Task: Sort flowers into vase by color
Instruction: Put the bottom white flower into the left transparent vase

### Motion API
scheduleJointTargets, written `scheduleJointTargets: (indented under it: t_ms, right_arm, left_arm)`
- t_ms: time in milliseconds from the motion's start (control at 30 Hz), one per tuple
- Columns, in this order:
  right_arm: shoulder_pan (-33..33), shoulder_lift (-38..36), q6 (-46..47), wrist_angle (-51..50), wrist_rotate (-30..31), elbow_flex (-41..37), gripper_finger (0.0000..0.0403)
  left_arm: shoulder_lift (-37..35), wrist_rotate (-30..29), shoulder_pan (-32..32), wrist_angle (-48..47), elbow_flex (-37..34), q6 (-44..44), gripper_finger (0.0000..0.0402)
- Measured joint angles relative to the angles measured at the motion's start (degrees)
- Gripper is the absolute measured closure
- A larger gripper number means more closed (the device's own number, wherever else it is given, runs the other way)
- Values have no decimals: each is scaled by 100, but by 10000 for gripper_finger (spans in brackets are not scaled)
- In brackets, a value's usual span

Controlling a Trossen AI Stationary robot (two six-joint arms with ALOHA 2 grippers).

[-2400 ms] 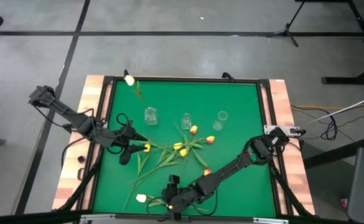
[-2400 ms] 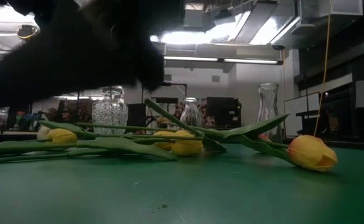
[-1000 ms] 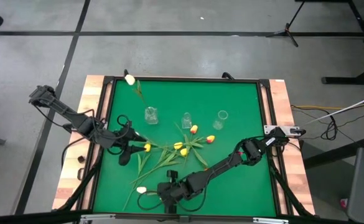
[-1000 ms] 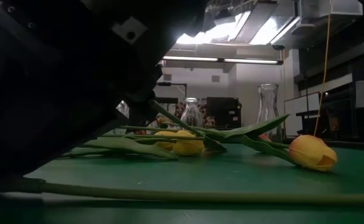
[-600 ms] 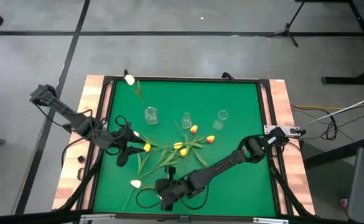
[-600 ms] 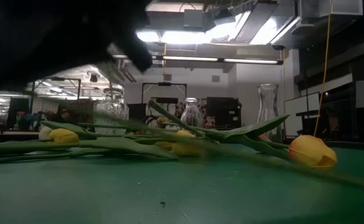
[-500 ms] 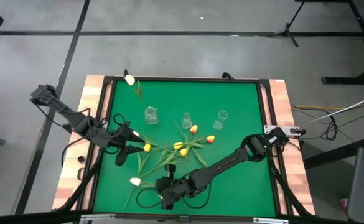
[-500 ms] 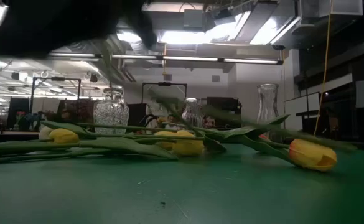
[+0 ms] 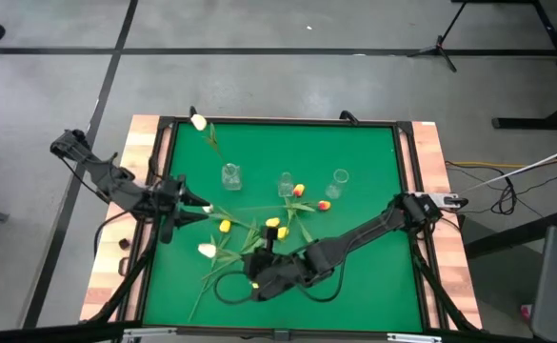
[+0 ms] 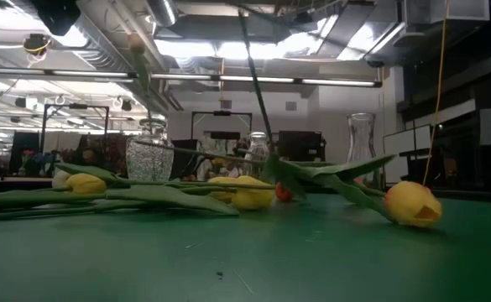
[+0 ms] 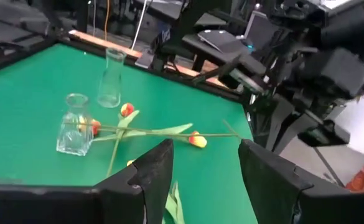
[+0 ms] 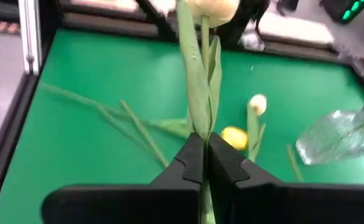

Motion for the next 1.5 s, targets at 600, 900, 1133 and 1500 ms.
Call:
scheduleJointTargets:
  t_ms: [600, 900, 1133, 1500]
  right_arm:
    - [-712, -888, -1509, 954, -919, 0, 399]
    - [-1138, -1341, -2215, 1468, -1782, 7, 401]
    - [-1481, -1567, -2918, 1893, -2301, -75, 401]
    - [-2228, -3897, -2989, 1959, -2952, -2030, 402]
  left_arm:
    - [-175, -5, 1, -10, 0, 226, 223]
    - [-175, -2, 1, -12, 0, 234, 223]
    - [-174, 4, -3, -42, 0, 234, 223]
    - [-175, -70, -3, -55, 0, 232, 223]
